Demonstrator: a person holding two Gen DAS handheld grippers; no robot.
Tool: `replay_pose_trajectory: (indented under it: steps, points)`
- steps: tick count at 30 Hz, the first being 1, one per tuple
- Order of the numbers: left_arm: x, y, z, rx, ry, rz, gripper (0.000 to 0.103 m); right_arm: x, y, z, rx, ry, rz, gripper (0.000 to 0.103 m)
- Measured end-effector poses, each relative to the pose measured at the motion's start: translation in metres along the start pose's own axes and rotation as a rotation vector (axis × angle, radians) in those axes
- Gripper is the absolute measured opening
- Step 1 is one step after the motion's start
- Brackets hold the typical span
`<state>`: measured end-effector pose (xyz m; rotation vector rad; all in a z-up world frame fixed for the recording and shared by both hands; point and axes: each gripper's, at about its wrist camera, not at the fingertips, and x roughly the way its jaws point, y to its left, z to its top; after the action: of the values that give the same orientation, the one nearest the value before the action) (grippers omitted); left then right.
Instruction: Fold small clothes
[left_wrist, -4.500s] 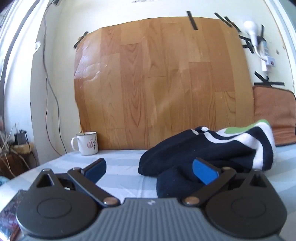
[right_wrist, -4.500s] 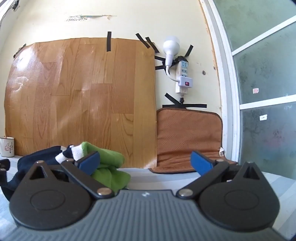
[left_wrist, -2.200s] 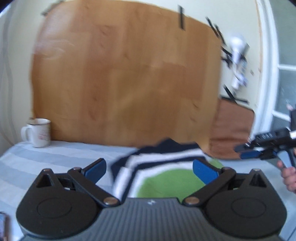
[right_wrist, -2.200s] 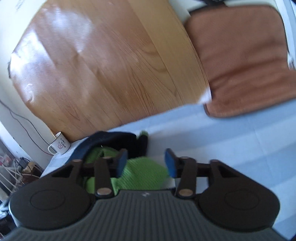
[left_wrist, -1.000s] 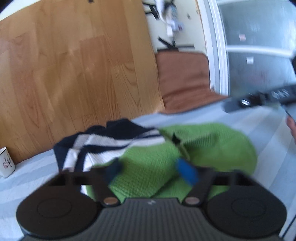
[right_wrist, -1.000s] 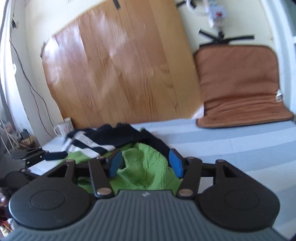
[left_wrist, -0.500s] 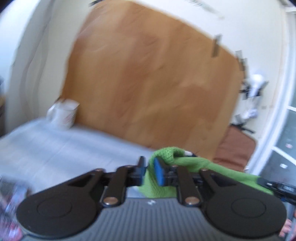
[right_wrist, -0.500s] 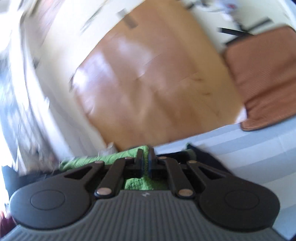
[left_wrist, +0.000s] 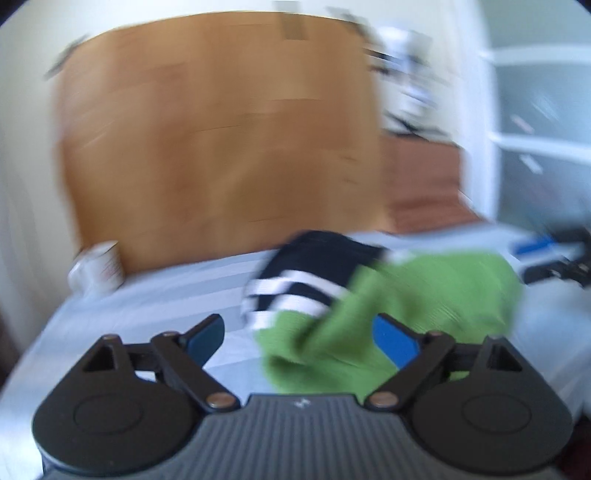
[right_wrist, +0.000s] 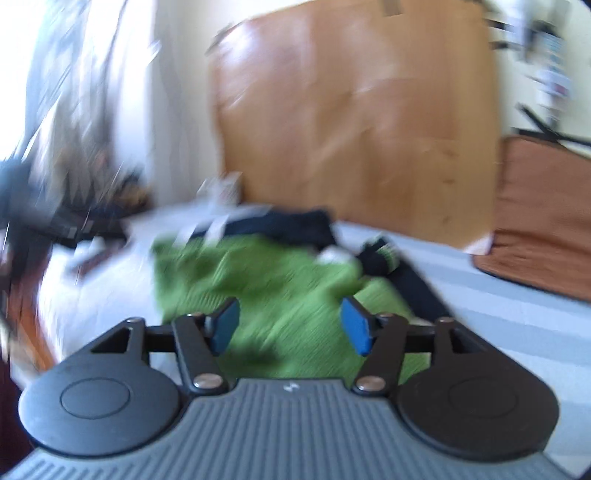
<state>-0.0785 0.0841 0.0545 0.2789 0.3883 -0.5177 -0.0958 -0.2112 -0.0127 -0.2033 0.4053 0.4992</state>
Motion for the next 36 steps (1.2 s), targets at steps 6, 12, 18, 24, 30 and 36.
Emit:
replay_pose_trajectory:
  steps: [6,12,18,24,30,36]
  points:
    - [0.023,-0.04,-0.008,0.24,0.046,-0.168,0.091,0.03,0.027,0.0,-0.369,0.107,-0.056,0.072]
    - [0.043,-0.054,-0.019,0.387,0.1,-0.253,0.094,0.059,0.025,0.014,-0.431,0.124,-0.007,0.046]
    - [0.055,-0.058,-0.025,0.47,0.11,-0.279,0.095,0.035,-0.014,0.042,-0.089,-0.001,0.029,0.016]
    - [0.074,-0.045,-0.003,0.426,0.039,-0.274,0.097,0.012,-0.022,0.059,-0.094,-0.072,-0.032,0.016]
    - [0.084,-0.036,0.019,0.403,-0.042,-0.287,0.103,0.0,-0.016,0.061,-0.129,-0.123,-0.095,0.016]
    - [0.097,-0.043,0.026,0.434,-0.027,-0.269,0.04,-0.016,-0.022,0.071,-0.121,-0.234,-0.173,0.015]
